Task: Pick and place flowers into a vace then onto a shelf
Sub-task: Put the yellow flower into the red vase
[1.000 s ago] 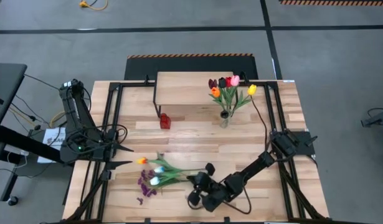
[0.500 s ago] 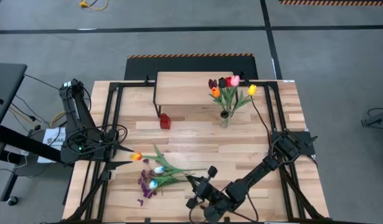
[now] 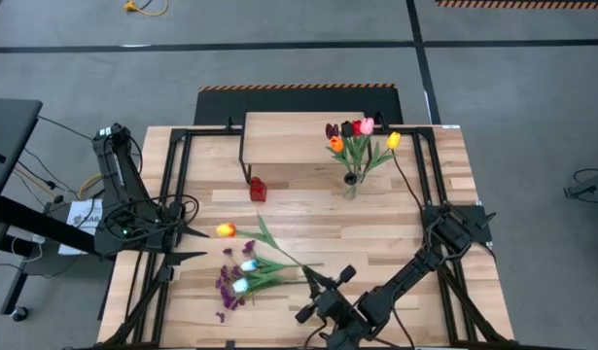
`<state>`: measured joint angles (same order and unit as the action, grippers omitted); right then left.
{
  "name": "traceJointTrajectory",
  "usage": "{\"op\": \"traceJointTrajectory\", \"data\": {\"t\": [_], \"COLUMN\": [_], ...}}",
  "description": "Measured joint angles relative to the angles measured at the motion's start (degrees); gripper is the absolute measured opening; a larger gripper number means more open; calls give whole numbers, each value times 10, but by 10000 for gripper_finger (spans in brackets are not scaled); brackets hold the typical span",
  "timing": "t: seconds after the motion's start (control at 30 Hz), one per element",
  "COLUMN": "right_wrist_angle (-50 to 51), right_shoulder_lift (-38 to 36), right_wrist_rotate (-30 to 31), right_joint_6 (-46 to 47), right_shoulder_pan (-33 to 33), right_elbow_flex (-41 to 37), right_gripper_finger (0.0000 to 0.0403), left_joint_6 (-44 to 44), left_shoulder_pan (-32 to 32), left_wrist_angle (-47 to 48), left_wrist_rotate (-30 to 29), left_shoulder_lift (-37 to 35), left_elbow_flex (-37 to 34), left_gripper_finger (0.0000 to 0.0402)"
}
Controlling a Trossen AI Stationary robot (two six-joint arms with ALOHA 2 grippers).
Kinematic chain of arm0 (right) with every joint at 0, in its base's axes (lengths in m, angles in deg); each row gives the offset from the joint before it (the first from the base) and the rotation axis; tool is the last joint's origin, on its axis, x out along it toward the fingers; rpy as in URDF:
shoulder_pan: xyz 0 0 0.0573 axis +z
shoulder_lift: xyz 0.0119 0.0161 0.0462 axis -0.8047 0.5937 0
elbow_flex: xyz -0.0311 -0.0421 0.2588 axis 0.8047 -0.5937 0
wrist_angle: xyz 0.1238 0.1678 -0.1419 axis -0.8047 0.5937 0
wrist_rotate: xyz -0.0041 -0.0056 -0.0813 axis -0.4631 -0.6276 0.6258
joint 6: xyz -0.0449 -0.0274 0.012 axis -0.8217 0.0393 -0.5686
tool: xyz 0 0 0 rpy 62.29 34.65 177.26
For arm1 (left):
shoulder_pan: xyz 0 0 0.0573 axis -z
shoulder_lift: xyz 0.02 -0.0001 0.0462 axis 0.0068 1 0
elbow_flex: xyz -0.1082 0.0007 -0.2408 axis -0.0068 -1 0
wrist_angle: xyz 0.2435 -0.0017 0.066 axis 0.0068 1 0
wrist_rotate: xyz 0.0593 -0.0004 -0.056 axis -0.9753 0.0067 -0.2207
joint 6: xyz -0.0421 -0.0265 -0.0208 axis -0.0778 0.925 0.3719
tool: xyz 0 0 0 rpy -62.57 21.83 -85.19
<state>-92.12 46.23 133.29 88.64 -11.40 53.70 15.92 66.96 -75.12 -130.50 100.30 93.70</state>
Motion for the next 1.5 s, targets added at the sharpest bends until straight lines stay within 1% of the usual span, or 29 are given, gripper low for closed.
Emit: {"op": "traceJointTrajectory", "data": {"t": [0.1, 0.2, 0.33, 0.43, 0.53, 0.57, 0.67, 0.8, 0.87, 0.97, 1.07, 1.17, 1.27, 1.37, 1.5], "right_wrist_angle": [-57, -102, -146, -152, -163, -168, -211, -305, -369, -470, -515, -518, -517, -507, -499], "right_shoulder_lift": [0, 0, 0, 0, 0, 0, 0, 0, 0, 0, -1, -1, 0, 0, 1], "right_wrist_rotate": [0, -5, -26, -35, -38, -41, -53, -71, -103, -179, -256, -319, -396, -438, -476], "right_joint_6": [-75, -124, -149, -146, -145, -148, -184, -268, -325, -402, -431, -417, -378, -345, -322], "right_shoulder_pan": [-10, -17, -19, -24, -31, -34, -41, -55, -64, -80, -96, -115, -135, -152, -166], "right_elbow_flex": [0, 0, 0, 0, 0, 0, 0, 0, 0, 0, 0, 0, 0, 0, 0], "right_gripper_finger": [0, 0, 0, 0, 0, 0, 0, 0, 0, 0, 0, 0, 0, 0, 0], "left_joint_6": [1, 1, 2, 5, -6, -16, -47, -79, -81, -75, -65, -61, -68, -73, -81], "left_shoulder_pan": [0, 0, 0, -9, -28, -37, -68, -115, -138, -174, -203, -226, -240, -248, -256], "left_wrist_angle": [0, 0, 0, -10, -73, -103, -201, -329, -378, -429, -445, -469, -496, -518, -538], "left_wrist_rotate": [0, 0, 0, 1, 3, 13, 55, 122, 160, 214, 259, 310, 338, 357, 360], "left_shoulder_lift": [0, 0, 0, 2, 8, 12, 22, 34, 38, 49, 63, 81, 103, 120, 135], "left_elbow_flex": [0, 0, 0, -1, -20, -29, -61, -98, -112, -128, -129, -129, -129, -129, -129], "left_gripper_finger": [171, 171, 171, 171, 171, 171, 171, 171, 171, 171, 171, 171, 171, 171, 171]}}
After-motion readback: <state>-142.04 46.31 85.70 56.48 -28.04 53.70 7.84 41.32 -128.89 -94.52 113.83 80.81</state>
